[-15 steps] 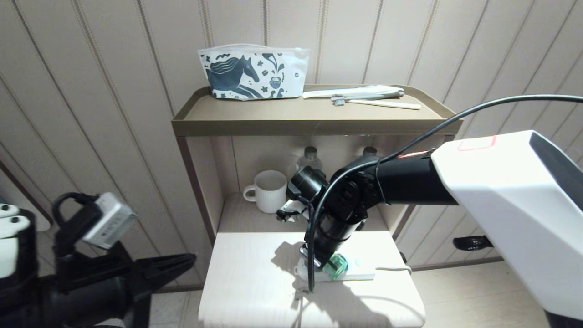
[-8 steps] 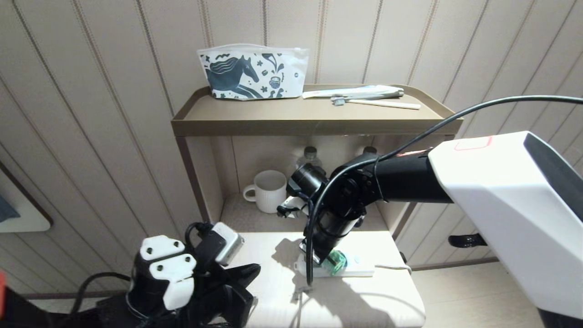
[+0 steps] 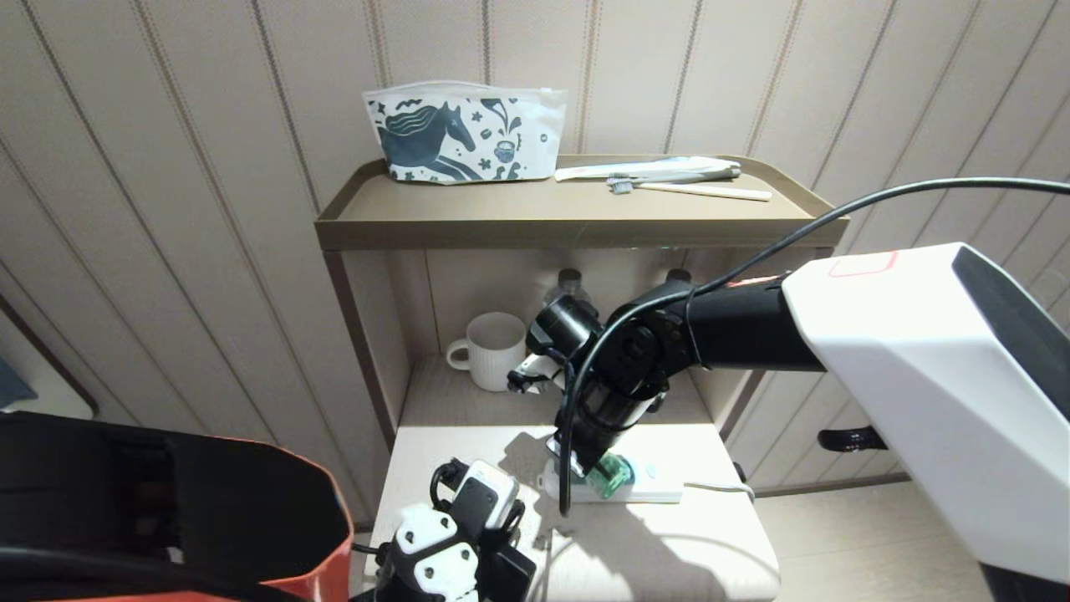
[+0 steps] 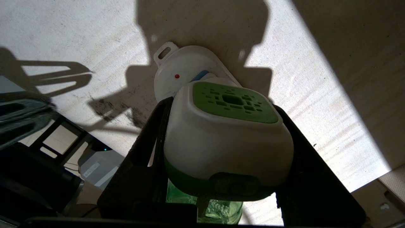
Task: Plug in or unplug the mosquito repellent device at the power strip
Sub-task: Hold the socket with your left hand and unplug it with your right hand
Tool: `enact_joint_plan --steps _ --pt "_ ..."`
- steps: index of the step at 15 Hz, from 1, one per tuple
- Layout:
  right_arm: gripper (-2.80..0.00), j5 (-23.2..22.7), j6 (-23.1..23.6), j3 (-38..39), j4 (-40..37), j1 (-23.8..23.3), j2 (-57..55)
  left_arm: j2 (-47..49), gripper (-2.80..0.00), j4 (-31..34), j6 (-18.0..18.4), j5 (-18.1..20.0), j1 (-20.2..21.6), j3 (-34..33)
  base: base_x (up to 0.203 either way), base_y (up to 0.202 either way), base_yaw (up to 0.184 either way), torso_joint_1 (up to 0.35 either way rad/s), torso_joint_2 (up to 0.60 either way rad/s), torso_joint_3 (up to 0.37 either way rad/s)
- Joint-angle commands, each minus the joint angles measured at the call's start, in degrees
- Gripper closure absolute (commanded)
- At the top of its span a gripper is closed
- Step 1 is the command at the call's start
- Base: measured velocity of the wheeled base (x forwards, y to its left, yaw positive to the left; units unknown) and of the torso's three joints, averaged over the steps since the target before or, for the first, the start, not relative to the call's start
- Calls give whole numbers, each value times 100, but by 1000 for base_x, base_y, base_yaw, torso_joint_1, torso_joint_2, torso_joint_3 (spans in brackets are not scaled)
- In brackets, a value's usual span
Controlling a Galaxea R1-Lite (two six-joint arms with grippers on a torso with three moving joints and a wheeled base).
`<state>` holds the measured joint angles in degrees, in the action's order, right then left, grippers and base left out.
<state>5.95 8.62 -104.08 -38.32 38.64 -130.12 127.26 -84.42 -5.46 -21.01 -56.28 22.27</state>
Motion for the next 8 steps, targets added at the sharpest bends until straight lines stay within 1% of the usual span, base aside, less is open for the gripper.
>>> enact_joint_plan --steps 1,4,6,8 --pt "0 4 8 -2 -27 20 -22 460 0 -64 -124 -76 -26 232 0 0 0 0 0 0" --pt "0 12 8 29 -27 20 -4 919 0 -138 -163 -577 -149 764 0 0 0 0 0 0" --pt "0 12 8 64 -27 16 9 933 0 -86 -174 -665 -193 1048 0 0 0 0 0 0" --pt "0 12 8 67 -27 20 19 948 0 -44 -175 -718 -198 1104 0 0 0 0 0 0"
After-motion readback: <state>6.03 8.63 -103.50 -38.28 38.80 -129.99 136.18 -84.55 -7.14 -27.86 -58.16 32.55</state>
